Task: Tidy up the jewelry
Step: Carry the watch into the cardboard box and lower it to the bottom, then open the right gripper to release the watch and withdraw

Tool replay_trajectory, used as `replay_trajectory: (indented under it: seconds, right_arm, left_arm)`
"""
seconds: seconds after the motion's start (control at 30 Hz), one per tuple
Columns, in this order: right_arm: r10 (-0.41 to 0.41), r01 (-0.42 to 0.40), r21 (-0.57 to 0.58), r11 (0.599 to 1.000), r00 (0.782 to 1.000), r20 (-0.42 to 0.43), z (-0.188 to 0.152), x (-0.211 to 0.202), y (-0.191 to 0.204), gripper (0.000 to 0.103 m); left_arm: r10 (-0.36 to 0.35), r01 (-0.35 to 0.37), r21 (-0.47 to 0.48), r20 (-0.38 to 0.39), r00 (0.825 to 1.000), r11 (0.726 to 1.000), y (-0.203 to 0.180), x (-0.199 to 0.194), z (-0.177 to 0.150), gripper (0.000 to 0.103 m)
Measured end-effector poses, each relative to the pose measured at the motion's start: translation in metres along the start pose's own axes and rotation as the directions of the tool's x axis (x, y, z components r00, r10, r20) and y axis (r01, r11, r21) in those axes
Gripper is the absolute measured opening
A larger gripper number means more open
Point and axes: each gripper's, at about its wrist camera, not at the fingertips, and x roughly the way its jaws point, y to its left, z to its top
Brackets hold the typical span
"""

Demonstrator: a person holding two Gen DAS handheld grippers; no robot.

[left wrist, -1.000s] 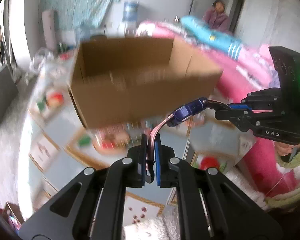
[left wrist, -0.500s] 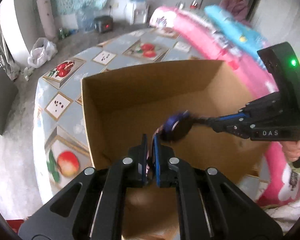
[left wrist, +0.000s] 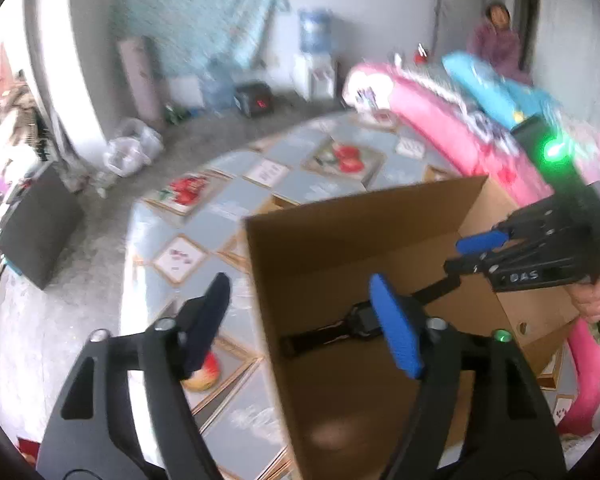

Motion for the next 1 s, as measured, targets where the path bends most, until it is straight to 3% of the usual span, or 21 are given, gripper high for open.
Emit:
replay_trajectory:
  seconds: [0.07,0.2,0.3,0.43,0.5,0.6,0.67,0.8,0.93,1.0]
  right_arm:
    - [-0.016,0.015,-0.067,0.998,1.0,-0.02,0.006,0.008,0.016,0.044]
    - [-0.006,-0.011,-0.24,0.971,0.997,-0.071,0.017,0.031,0.055,0.057]
    - [-0.103,0.049,-0.405,0.913,0.988,-0.113,0.018,0.058,0.084,0.058]
    - [-0.233,0.127,-0.524,0.842,0.962,-0.141,0.017,0.09,0.102,0.058]
    - [-0.228,0.128,-0.523,0.843,0.965,-0.131,0.022,0.089,0.1,0.057]
    - [-0.282,0.221,-0.481,0.848,0.958,-0.058,0.038,0.083,0.088,0.057]
    - [-0.261,0.217,-0.439,0.872,0.965,-0.041,0.046,0.074,0.08,0.057]
    - [-0.195,0.157,-0.381,0.911,0.979,-0.062,0.047,0.055,0.074,0.057]
    - [-0.24,0.182,-0.396,0.9,0.966,-0.101,0.041,0.062,0.072,0.056]
    - [-0.281,0.212,-0.408,0.888,0.953,-0.117,0.035,0.076,0.066,0.049]
  left_arm:
    - [0.027,-0.027,-0.026,0.033,0.999,0.999,0.009,-0.014,-0.012,0.082]
    - [0.059,-0.056,-0.076,0.033,0.998,0.996,0.023,-0.025,-0.043,0.084]
    - [0.052,-0.051,-0.127,0.009,0.999,0.991,0.03,-0.02,-0.063,0.084]
    - [0.032,-0.032,-0.165,-0.004,0.999,0.986,0.032,-0.009,-0.077,0.084]
    - [0.039,-0.04,-0.158,-0.007,0.999,0.987,0.03,-0.003,-0.081,0.084]
    - [0.022,-0.023,-0.15,-0.011,1.0,0.988,0.026,0.003,-0.089,0.084]
    - [0.013,-0.015,-0.151,-0.014,1.0,0.988,0.026,0.008,-0.091,0.084]
    - [0.004,-0.004,-0.145,0.002,1.0,0.989,0.025,0.008,-0.094,0.084]
    - [-0.012,0.012,-0.148,0.002,1.0,0.989,0.024,0.012,-0.097,0.084]
    - [-0.019,0.019,-0.153,0.002,1.0,0.988,0.025,0.012,-0.097,0.084]
